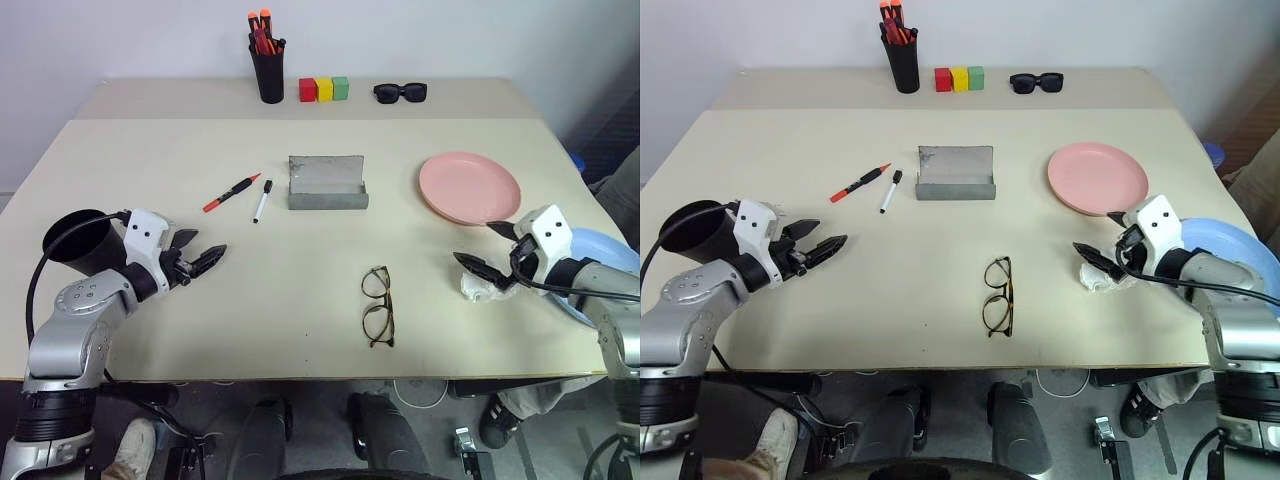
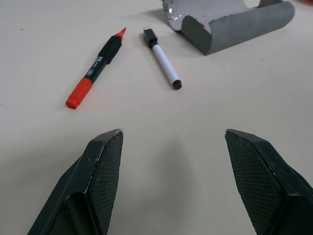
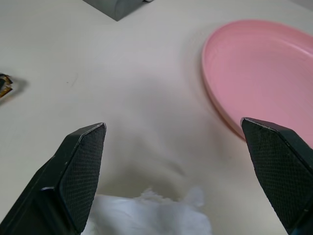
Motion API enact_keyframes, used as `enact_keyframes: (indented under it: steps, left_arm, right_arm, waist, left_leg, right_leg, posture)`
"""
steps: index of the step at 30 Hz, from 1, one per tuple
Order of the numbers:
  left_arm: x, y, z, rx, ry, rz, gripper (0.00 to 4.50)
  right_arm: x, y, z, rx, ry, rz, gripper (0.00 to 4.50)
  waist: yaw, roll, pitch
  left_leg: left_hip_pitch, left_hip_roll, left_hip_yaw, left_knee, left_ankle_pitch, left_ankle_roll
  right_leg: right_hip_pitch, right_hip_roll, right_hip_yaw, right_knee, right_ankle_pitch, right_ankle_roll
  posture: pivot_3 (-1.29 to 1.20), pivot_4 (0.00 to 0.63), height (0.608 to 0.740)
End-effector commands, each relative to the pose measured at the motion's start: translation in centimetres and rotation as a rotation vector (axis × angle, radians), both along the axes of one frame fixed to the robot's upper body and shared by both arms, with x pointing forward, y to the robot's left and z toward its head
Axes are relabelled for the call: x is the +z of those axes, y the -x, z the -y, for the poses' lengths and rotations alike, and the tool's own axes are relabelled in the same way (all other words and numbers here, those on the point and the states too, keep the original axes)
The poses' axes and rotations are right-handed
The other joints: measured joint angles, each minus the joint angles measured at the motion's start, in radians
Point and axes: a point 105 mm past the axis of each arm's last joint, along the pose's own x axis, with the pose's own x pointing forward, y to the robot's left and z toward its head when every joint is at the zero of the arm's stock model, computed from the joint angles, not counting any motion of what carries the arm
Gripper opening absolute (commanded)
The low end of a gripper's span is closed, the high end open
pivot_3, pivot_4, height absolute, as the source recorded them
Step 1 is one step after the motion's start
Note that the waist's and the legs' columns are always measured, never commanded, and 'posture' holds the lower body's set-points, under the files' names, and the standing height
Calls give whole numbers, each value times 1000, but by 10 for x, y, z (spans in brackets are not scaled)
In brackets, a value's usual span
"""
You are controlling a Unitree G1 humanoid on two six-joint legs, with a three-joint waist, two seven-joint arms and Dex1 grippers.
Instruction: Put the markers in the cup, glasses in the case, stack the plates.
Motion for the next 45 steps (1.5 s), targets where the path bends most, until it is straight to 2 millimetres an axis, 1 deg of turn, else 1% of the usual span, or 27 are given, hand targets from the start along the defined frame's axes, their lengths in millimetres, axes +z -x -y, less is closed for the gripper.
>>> enact_keyframes:
  steps: [1,4,6,11,15,17,19,21,22,24,26,27,28,31,33,35,38,41,45]
  left_arm:
    - [20,0,-4,8,-17,68,3376]
    - [20,1,-8,30,-19,71,3376]
    - [23,2,-7,20,-11,75,3376]
    - [25,3,-2,3,-13,72,3376]
    - [27,3,7,-35,-11,77,3376]
    - [26,1,13,-53,-4,75,3376]
    - [27,-1,22,-76,12,74,3376]
    - [29,-7,33,-83,41,73,3376]
    - [29,-9,36,-82,52,71,3376]
    - [28,-19,42,-50,69,62,3376]
    - [27,-36,58,-2,81,31,3943]
    - [27,-41,63,10,83,19,4289]
    - [29,-46,67,20,84,16,4450]
    - [34,-72,79,129,116,-21,4450]
    - [34,-86,79,210,116,-64,4450]
    - [30,-97,78,278,84,-101,4450]
    - [30,-107,81,318,52,-120,4450]
    - [26,-118,86,352,75,-186,4450]
    - [21,-129,89,391,34,-250,4450]
  right_arm:
    - [14,-4,-7,22,-11,55,4500]
    - [12,-10,-10,21,-18,58,4500]
    - [15,-13,-16,45,-26,65,4500]
    - [18,-14,-22,60,-12,71,4500]
    - [18,-14,-30,79,-4,73,4500]
    - [23,-13,-35,88,-4,90,4500]
    - [28,-12,-41,95,-9,112,4500]
    - [32,-11,-47,102,-16,128,4500]
    - [32,-9,-53,111,-17,134,4500]
    - [29,-7,-68,140,-29,143,4500]
    - [30,-5,-88,183,-62,155,4500]
    - [32,-4,-96,199,-76,161,4500]
    - [32,-3,-104,215,-90,161,4500]
    - [31,1,-126,247,-119,167,4500]
    - [31,6,-143,288,-145,161,4500]
    - [28,9,-156,309,-161,151,4500]
    - [27,14,-167,329,-181,142,4500]
    - [26,18,-177,345,-196,136,4500]
    - [27,21,-183,354,-208,139,4500]
  waist:
    - [-1,0,0]
    - [-3,0,0]
    - [-2,0,0]
    - [2,0,0]
    - [1,0,0]
    - [1,0,0]
    - [1,0,0]
    - [2,0,0]
    - [3,0,0]
    - [3,0,0]
    - [4,0,0]
    - [4,0,0]
    - [3,0,0]
    - [2,0,0]
    - [3,-1,0]
    - [-1,0,0]
    - [-1,0,0]
    - [2,0,0]
    - [3,-1,0]
  left_leg:
    - [0,0,0,0,0,0]
    - [0,0,0,0,0,0]
    - [1,0,0,0,0,0]
    - [0,0,0,1,0,0]
    - [1,0,0,1,0,0]
    - [1,0,0,1,0,0]
    - [1,0,0,1,0,0]
    - [1,0,0,1,0,0]
    - [1,0,0,2,0,0]
    - [1,0,-1,2,0,0]
    - [1,0,-1,2,0,0]
    - [1,0,-2,2,0,0]
    - [1,-1,-3,3,0,0]
    - [1,-1,-3,3,0,0]
    - [1,-1,-3,3,0,0]
    - [1,-1,-4,3,0,0]
    - [1,-2,-4,3,0,0]
    - [1,-2,-4,3,0,0]
    - [1,-2,-4,3,0,0]
  right_leg:
    - [0,0,0,0,0,0]
    - [0,0,0,0,0,0]
    - [0,0,0,1,1,0]
    - [0,0,0,1,1,0]
    - [1,0,0,1,1,0]
    - [1,0,0,1,1,0]
    - [1,0,0,1,1,1]
    - [1,0,0,1,2,2]
    - [1,0,0,1,2,3]
    - [2,0,0,1,3,4]
    - [2,1,0,1,3,4]
    - [2,1,0,1,4,6]
    - [3,1,-1,1,5,7]
    - [3,1,-1,1,5,8]
    - [3,1,-1,1,5,8]
    - [3,1,-1,1,5,8]
    - [3,1,-1,1,5,8]
    - [3,1,-1,1,5,8]
    - [3,1,-2,1,5,9]
  posture:
    - [0,150,740]
    - [0,150,740]
    - [0,150,740]
    - [0,150,740]
    - [0,150,740]
    - [0,150,740]
    - [0,150,740]
    - [0,150,740]
    - [0,150,740]
    - [0,150,740]
    - [0,150,740]
    - [0,150,740]
    - [0,150,740]
    - [0,150,740]
    - [0,150,740]
    - [0,150,740]
    - [0,150,740]
    - [0,150,740]
    - [0,150,740]
